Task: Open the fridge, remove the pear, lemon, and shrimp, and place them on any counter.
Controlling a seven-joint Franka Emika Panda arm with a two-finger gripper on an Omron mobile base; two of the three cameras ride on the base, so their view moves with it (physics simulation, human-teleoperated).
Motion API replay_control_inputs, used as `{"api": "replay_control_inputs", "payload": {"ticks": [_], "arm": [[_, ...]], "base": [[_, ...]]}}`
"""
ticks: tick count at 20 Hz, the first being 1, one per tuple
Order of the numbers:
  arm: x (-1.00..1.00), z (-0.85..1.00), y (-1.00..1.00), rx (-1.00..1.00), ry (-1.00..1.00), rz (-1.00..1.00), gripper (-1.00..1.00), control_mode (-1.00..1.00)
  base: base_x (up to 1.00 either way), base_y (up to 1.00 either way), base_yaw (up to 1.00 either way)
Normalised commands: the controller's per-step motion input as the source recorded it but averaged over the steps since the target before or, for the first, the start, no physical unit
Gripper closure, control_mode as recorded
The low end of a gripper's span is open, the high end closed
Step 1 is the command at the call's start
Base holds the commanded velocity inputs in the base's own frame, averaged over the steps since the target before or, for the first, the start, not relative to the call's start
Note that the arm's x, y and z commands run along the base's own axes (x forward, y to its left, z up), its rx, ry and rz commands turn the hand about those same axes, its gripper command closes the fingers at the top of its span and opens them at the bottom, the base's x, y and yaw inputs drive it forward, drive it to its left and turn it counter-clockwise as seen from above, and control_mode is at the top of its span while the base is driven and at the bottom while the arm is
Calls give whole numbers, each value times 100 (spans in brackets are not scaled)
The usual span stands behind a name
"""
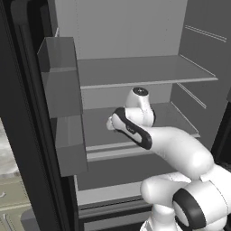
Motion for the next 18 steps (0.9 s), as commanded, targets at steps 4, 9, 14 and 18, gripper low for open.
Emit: {"api": "replay_control_inputs", "payload": {"ticks": [4, 9, 14, 18], "arm": [[36, -5, 0, 0, 0, 0, -100, -100], [38, -15, 0, 0, 0, 0, -100, -100], [32, -21, 0, 0, 0, 0, -100, -100], [25, -19, 2, 0, 0, 0, -100, -100]], "base": [[0, 0, 0], [0, 0, 0], [0, 0, 0], [0, 0, 0]]}}
